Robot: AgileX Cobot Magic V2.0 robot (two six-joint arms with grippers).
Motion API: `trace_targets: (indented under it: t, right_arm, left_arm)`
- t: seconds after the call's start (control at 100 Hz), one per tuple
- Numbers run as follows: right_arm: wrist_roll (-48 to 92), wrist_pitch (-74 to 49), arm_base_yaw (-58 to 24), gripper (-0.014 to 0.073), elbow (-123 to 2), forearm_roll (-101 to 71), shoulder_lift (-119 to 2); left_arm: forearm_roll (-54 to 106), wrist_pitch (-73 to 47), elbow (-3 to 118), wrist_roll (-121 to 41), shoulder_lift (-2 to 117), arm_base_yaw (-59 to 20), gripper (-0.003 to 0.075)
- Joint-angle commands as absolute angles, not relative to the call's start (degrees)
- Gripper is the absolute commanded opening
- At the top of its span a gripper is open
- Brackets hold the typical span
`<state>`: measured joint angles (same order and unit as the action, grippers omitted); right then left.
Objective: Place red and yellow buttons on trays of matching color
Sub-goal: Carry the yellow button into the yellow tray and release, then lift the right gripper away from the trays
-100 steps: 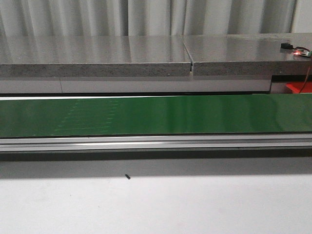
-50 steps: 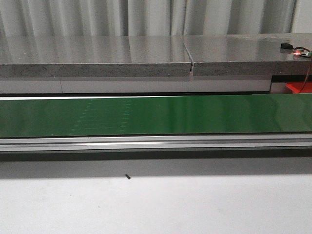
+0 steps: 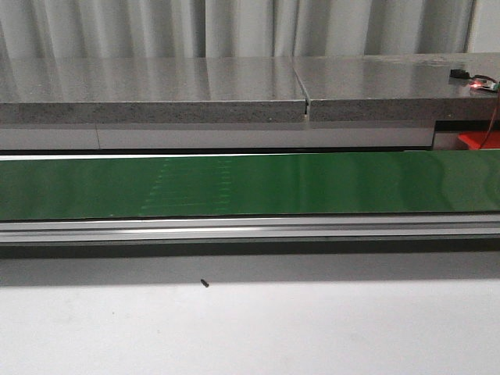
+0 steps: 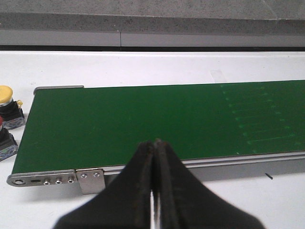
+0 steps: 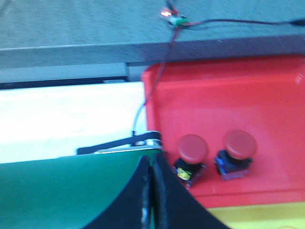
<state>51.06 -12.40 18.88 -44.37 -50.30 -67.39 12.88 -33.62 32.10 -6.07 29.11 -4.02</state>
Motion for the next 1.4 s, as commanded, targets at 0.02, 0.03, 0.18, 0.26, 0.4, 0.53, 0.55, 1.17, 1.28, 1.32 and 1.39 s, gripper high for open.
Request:
trace_targets:
  t: [0.02, 0.03, 0.18, 0.26, 0.4, 0.53, 0.55, 1.17, 1.28, 1.32, 1.39]
  right_arm:
    - [51.71, -12.45, 16.71, -0.0067, -45.73, -49.43, -64.29]
    - [51.71, -12.74, 16.56, -0.0067, -45.73, -49.36, -64.09]
    - [51.71, -16.07, 13.25, -0.0067, -45.17, -49.01, -61.72]
    - [51.71, -16.91, 11.41, -0.0067, -44.22, -48.68, -59.81]
    - [51.71, -17.19, 8.20, -0.0067, -42.04, -47.06, -55.98]
    - [51.29, -17.87, 7.00, -0.0067, -39.04, -47.11, -52.01]
    - [50.73, -17.99, 6.99, -0.0067, -38.57, -47.11, -51.40]
    - [5.11, -19.92, 6.80, -0.0067, -24.56, -5.27, -30.76]
    - [5.06, -19.92, 6.80, -0.0067, -24.00, -4.92, -28.45]
    - [5.06, -19.71, 6.80, -0.0067, -24.00, -4.92, -28.10]
    - [5.06, -19.52, 6.80, -0.0067, -24.00, -4.92, -28.01]
  left_arm:
    - [13.74, -29.19, 33.68, -6.02, 29.25, -4.46, -0.0020]
    - [13.74, -29.19, 33.68, -6.02, 29.25, -4.46, -0.0020]
    - [13.74, -29.19, 33.68, -6.02, 29.25, -4.46, -0.0020]
    - [13.74, -29.19, 33.68, -6.02, 29.25, -4.46, -0.0020]
    - [13.74, -29.19, 33.68, -6.02, 29.25, -4.46, -0.0020]
    - [13.74, -29.19, 33.68, -6.02, 29.25, -4.46, -0.0020]
    - [13.74, -29.19, 33.68, -6.02, 29.25, -4.46, -0.0020]
    - [13.74, -29.19, 33.68, -6.02, 29.25, -4.46, -0.0020]
    - [13.74, -29.19, 33.68, -6.02, 29.25, -4.46, -0.0020]
    - [13.74, -29.19, 33.68, -6.02, 29.25, -4.46, -0.0020]
    - [13.74, -29.19, 33.68, -6.02, 29.25, -4.46, -0.0020]
